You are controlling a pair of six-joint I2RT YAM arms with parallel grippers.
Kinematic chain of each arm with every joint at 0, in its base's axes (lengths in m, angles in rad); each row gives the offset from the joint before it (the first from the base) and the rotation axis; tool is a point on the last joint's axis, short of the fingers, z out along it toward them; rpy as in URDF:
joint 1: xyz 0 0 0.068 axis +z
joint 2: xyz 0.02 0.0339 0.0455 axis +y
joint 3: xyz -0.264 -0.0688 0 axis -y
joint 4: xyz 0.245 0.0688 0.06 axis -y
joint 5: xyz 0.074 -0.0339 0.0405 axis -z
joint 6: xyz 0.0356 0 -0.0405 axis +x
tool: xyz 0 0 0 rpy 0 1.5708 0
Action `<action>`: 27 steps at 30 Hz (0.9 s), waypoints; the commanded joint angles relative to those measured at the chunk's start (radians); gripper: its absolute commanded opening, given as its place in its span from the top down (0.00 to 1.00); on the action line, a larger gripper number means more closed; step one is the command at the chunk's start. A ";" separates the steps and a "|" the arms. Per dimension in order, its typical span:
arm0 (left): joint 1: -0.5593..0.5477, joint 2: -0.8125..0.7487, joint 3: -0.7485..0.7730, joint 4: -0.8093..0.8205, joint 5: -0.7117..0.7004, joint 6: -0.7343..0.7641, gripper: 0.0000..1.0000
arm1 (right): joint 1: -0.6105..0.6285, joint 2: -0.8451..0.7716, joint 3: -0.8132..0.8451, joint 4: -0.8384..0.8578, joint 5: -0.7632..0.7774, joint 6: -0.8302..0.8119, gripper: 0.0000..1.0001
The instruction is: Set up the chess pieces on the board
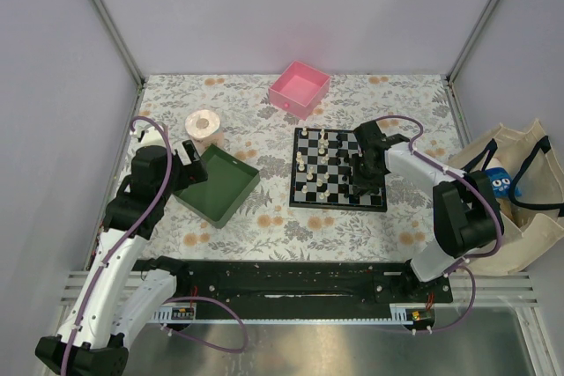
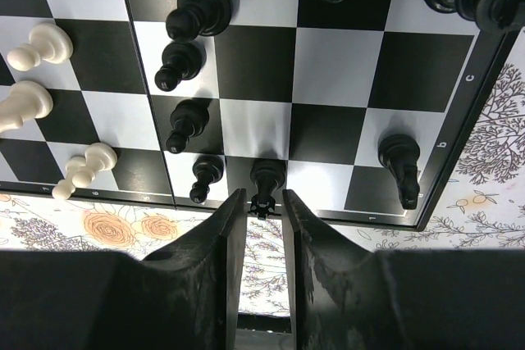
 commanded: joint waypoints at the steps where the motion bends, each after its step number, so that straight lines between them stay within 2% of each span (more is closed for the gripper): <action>1: 0.009 0.003 -0.009 0.053 0.019 0.015 0.01 | 0.008 0.010 0.013 0.003 -0.016 -0.005 0.68; 3: 0.011 0.000 -0.009 0.051 0.019 0.015 0.01 | 0.008 0.010 0.011 0.003 -0.016 -0.005 0.69; 8: 0.012 0.000 -0.009 0.055 0.025 0.015 0.01 | 0.008 -0.022 0.010 -0.012 0.007 -0.006 0.84; 17: 0.015 -0.001 -0.008 0.053 0.029 0.018 0.01 | -0.027 -0.238 -0.092 -0.075 0.129 0.032 0.86; 22: 0.015 -0.006 -0.011 0.055 0.028 0.018 0.01 | -0.120 -0.263 -0.159 -0.057 0.087 0.006 0.86; 27: 0.015 -0.007 -0.011 0.053 0.031 0.018 0.01 | -0.137 -0.237 -0.144 -0.039 0.067 0.003 0.86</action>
